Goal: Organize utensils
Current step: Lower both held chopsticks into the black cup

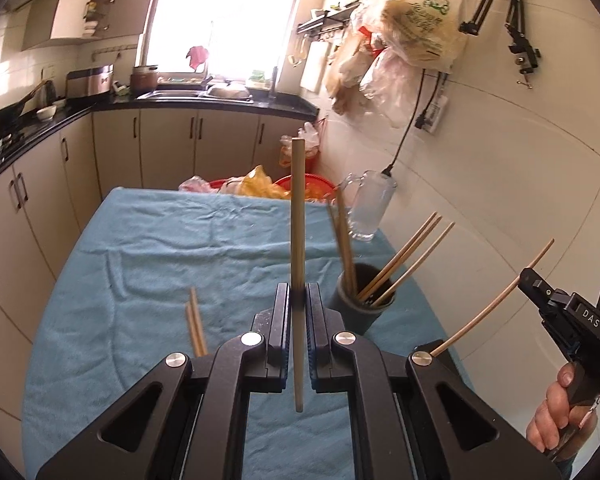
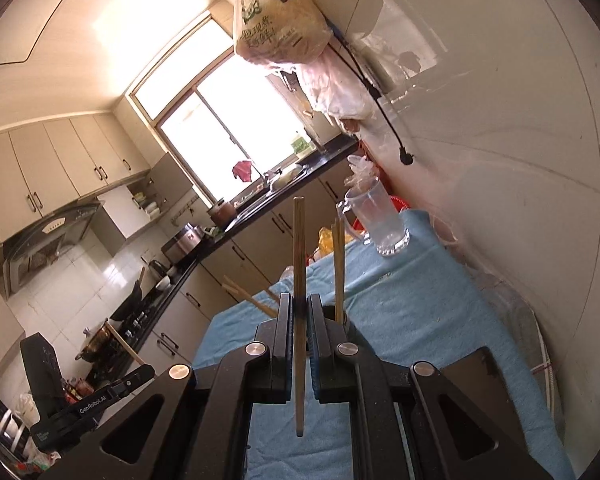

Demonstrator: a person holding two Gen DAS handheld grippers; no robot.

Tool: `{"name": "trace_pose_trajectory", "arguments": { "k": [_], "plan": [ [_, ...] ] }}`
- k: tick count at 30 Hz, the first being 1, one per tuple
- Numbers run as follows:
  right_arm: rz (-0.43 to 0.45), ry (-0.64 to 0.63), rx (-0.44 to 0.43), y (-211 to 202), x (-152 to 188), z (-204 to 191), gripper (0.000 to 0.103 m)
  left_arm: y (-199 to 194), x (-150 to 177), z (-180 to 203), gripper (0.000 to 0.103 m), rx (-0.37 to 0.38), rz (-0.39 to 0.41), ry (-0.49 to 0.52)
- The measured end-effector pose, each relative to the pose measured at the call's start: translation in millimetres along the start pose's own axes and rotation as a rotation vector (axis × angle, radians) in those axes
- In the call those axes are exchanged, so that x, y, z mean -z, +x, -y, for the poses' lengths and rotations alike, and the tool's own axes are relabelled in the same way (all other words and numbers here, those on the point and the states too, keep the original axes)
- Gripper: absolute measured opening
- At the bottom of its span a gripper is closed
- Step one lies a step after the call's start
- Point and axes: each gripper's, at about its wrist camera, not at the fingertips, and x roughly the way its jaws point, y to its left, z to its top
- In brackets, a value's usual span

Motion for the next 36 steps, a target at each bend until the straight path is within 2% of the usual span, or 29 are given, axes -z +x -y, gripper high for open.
{"name": "trace_pose_trajectory", "arguments": {
  "k": [11,19,25,36],
  "plan": [
    [0.071,-0.012,0.023,7.7,-39.0,-4.5,0.007,14.9,-49.1,41.2,0.007,0.04,0.052,0.034],
    [0.09,0.007,0.05,34.6,-61.1,-1.6,0.007,41.9,-80.2,61.4,0.007,0.054,0.083,0.028],
    [0.083,-0.02,0.088,61.0,-63.7,-1.9,0.007,72.2,-82.1,65.3,0.007,0.05,0.071,0.018],
    [0.005,-0.053,0.134,98.1,-48.8,6.0,0.007,121.4,-60.7,58.8,0.007,0.032,-0.021,0.008]
  ]
}}
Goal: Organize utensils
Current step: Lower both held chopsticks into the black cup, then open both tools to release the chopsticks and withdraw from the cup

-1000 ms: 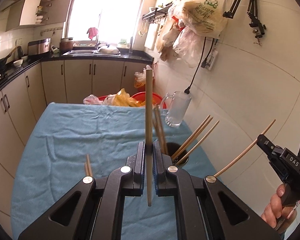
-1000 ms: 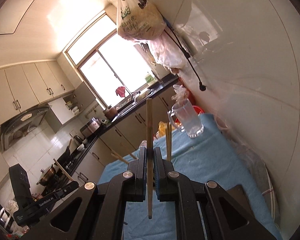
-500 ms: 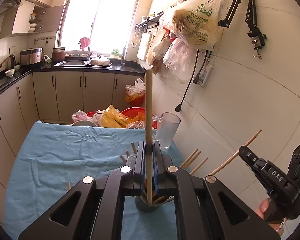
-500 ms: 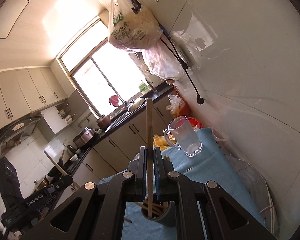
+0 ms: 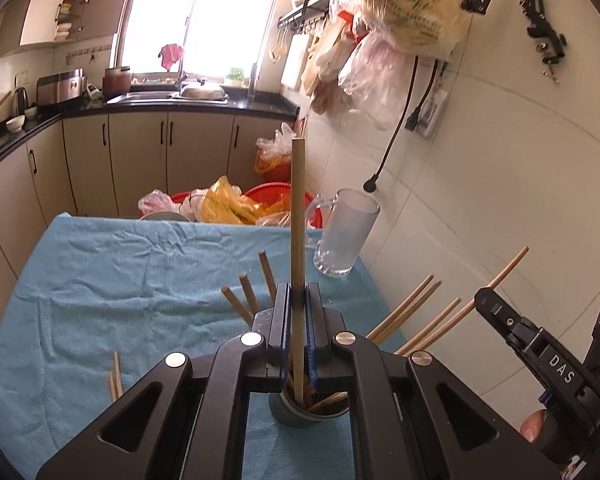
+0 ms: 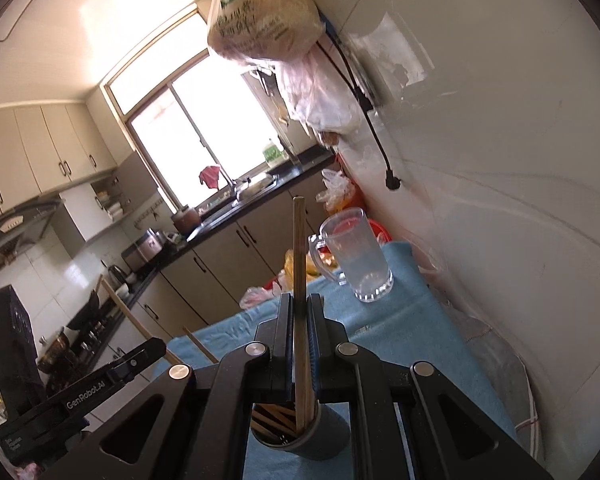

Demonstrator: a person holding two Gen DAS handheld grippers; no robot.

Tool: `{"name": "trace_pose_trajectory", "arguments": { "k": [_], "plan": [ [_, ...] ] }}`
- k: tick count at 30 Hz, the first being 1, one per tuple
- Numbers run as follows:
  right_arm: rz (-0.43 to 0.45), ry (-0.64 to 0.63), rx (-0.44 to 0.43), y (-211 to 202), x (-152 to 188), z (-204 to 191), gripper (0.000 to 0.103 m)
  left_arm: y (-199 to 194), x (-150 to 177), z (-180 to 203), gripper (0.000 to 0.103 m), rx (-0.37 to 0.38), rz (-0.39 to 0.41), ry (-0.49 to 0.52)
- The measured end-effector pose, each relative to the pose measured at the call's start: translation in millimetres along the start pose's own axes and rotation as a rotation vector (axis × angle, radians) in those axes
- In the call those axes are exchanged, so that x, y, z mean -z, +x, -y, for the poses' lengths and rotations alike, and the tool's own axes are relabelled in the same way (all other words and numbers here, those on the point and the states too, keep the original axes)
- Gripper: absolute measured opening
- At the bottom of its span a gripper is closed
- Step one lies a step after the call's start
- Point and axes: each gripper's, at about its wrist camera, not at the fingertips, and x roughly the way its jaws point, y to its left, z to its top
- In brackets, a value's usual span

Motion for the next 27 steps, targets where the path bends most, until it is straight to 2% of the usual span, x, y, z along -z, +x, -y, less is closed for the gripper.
{"name": "trace_pose_trajectory", "arguments": {
  "k": [10,22,26,27],
  "plan": [
    [-0.077,-0.009,0.014,22.1,22.4,3.5,0.007,15.3,13.5,-1.6,0.007,-0.016,-0.037,0.017],
    [-0.101,-0.015,0.024,28.3,30.1,3.7,0.008,18.2,18.1,-2.7,0.007,-0.021,-0.055,0.021],
    [-0.098,-0.016,0.022,24.2,29.6,2.9,0.008,14.9,18.3,-3.6,0.011,-0.02,-0.056,0.014],
    [-0.095,-0.017,0.024,22.9,29.2,3.0,0.008,13.0,18.4,-4.0,0.016,-0.02,-0.054,0.013]
  ]
}}
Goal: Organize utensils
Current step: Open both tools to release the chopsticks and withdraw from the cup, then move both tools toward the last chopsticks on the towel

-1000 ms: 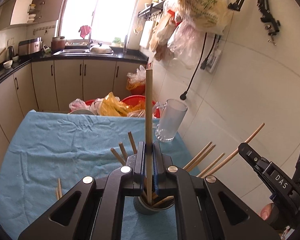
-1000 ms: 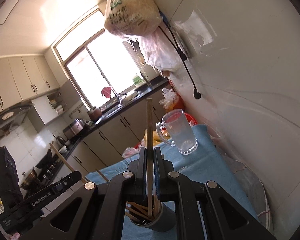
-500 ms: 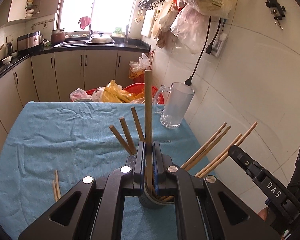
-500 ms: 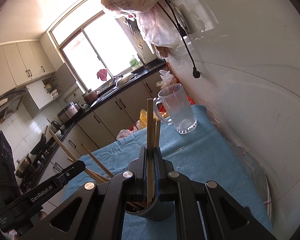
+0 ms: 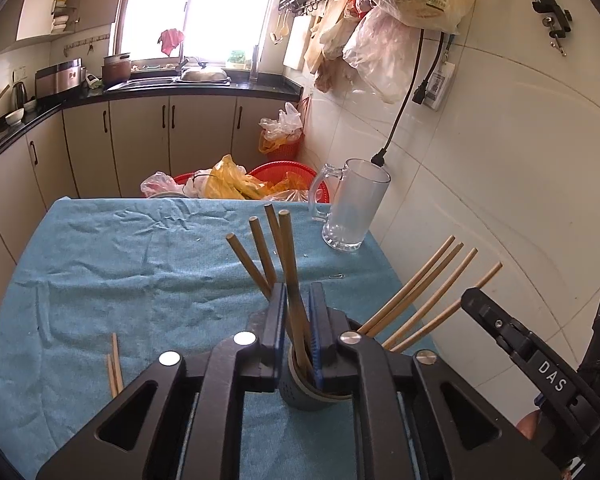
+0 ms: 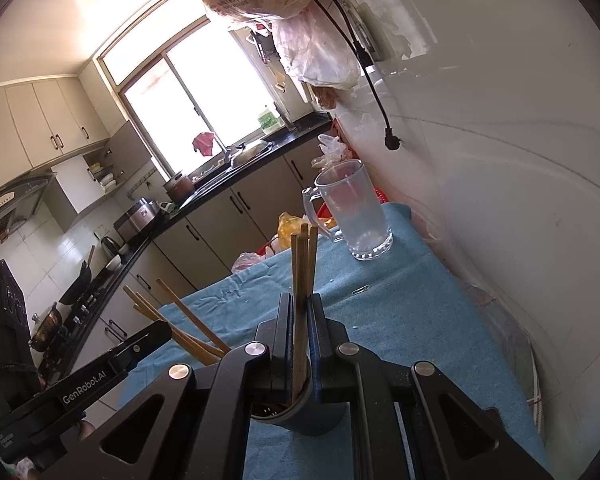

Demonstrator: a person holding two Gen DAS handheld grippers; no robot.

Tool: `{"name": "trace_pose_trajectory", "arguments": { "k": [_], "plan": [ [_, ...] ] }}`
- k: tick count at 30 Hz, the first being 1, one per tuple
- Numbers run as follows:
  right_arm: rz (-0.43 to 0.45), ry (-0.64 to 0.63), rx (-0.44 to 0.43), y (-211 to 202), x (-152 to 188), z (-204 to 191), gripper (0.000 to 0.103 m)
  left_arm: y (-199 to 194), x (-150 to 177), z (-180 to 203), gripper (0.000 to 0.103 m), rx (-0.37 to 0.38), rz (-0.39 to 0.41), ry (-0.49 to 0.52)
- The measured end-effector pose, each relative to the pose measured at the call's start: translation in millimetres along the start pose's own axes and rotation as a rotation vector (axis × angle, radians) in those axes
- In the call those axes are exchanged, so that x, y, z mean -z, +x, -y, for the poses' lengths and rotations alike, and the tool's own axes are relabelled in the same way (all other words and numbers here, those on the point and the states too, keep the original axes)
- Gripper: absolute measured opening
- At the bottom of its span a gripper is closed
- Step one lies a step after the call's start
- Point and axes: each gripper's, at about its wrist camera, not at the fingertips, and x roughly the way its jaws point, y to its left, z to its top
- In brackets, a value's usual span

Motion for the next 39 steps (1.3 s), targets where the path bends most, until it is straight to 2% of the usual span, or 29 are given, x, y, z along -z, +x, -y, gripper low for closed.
{"name": "trace_pose_trajectory", "arguments": {
  "k": [1,3,5,7,11,14,24,28,31,35,39],
  "plan": [
    [0.004,0.001,0.0,-2.3,-0.3,0.6,0.009,-2.0,0.6,-0.3,0.02,0.0,0.004,0.0],
    [0.012,0.003,0.002,-7.4,-0.6,2.6,0.009,-9.2,2.2,-1.8,0.023,0.0,0.019,-0.002],
    [0.025,0.003,0.011,-14.8,0.5,4.5,0.015,-16.6,2.9,-2.4,0.024,0.006,0.029,-0.002],
    [0.034,0.006,0.025,-23.4,3.4,6.7,0.031,-27.1,4.8,-4.0,0.033,0.009,0.045,-0.004],
    [0.048,-0.004,0.045,-39.6,14.9,6.7,0.04,-46.8,12.4,-12.5,0.042,-0.005,0.072,-0.011],
    [0.028,-0.024,0.035,-44.5,29.2,2.2,0.048,-59.1,23.5,-28.1,0.048,-0.016,0.071,-0.044],
    [-0.142,-0.155,-0.038,-19.1,110.5,-40.4,0.048,-78.7,99.5,-109.8,0.05,-0.122,-0.008,-0.16],
    [-0.17,-0.187,-0.029,-6.5,137.5,-56.2,0.048,-81.9,133.0,-138.1,0.05,-0.185,-0.038,-0.188],
    [-0.212,-0.202,-0.036,4.4,156.9,-69.6,0.048,-81.9,154.0,-154.8,0.05,-0.227,-0.058,-0.203],
    [-0.249,-0.219,-0.051,16.5,180.5,-79.6,0.048,-81.4,174.0,-170.9,0.05,-0.247,-0.076,-0.226],
    [-0.248,-0.259,-0.006,25.1,196.7,-83.2,0.048,-80.2,183.3,-174.8,0.05,-0.27,-0.076,-0.218]
  ]
}}
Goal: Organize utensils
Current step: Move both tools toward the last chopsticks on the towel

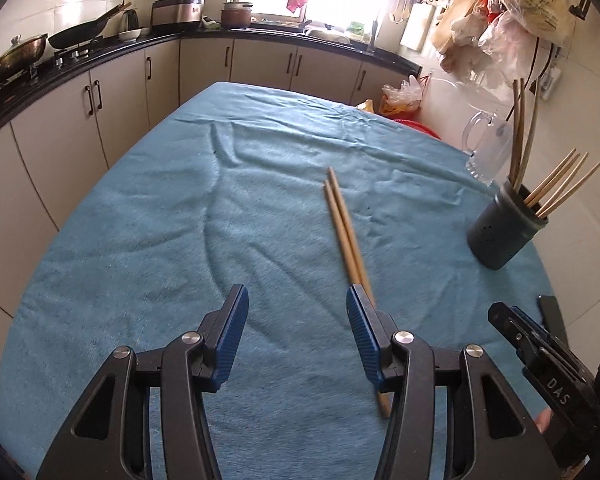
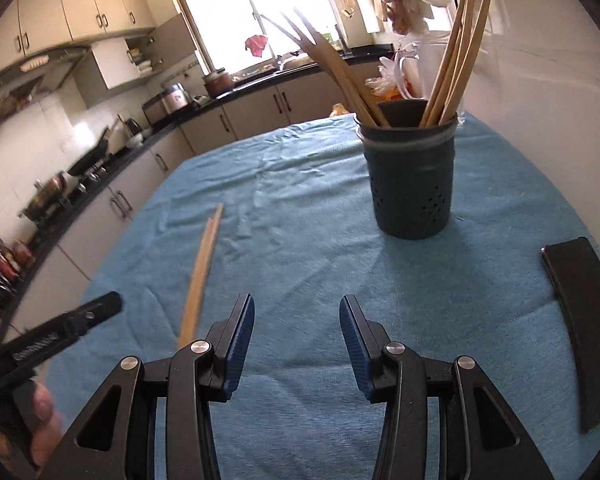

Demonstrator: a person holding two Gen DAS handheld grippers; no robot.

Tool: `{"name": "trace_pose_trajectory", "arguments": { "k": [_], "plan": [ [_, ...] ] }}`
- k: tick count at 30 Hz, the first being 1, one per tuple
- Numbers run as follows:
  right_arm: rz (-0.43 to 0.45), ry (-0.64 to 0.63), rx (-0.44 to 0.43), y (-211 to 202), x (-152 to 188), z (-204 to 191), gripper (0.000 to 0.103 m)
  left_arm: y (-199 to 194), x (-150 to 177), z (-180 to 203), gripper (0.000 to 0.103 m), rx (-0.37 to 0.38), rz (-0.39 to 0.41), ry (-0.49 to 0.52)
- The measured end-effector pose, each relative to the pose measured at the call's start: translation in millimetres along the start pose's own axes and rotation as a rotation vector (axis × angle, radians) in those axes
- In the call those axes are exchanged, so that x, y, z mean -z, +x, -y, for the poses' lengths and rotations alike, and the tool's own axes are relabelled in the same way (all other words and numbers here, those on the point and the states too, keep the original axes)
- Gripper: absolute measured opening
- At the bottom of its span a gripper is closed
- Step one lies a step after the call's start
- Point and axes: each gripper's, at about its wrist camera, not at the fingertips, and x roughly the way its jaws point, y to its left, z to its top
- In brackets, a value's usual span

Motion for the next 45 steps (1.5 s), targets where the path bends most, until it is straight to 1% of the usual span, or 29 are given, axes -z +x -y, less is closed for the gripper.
{"name": "trace_pose_trajectory", "arguments": {
  "k": [5,11,18,22,25,28,35,40,45],
  "plan": [
    [-0.039,-0.017,0.019,13.4,7.6,0.2,0.048,3.8,6.0,-1.8,0.05,-0.011,-0.005,-0.001],
    [-0.052,-0.029,0.032,16.1,7.6,0.6,0.048,11.4,9.3,-4.5,0.05,-0.043,0.009,0.006],
    [-0.072,-0.054,0.063,20.5,8.2,-8.0,0.048,15.9,9.5,-10.8,0.05,-0.033,0.017,-0.009],
    [-0.083,-0.063,0.063,24.8,5.8,-14.7,0.048,16.4,10.1,-12.1,0.05,-0.03,0.021,-0.017],
    [-0.093,-0.076,0.061,27.9,5.4,-20.2,0.048,16.9,11.6,-10.6,0.05,-0.039,0.021,-0.01],
    [-0.108,-0.079,0.061,31.8,7.8,-23.3,0.048,13.8,13.3,-10.7,0.05,-0.052,0.038,-0.009],
    [-0.118,-0.082,0.077,34.2,13.7,-23.2,0.048,11.2,14.7,-9.4,0.051,-0.057,0.053,-0.008],
    [-0.135,-0.099,0.084,34.8,9.6,-27.1,0.048,9.8,15.2,-8.5,0.052,-0.056,0.057,-0.002],
    [-0.186,-0.084,0.039,45.2,-12.8,-35.8,0.048,7.0,15.6,-6.9,0.054,-0.051,0.07,0.008]
  ]
}}
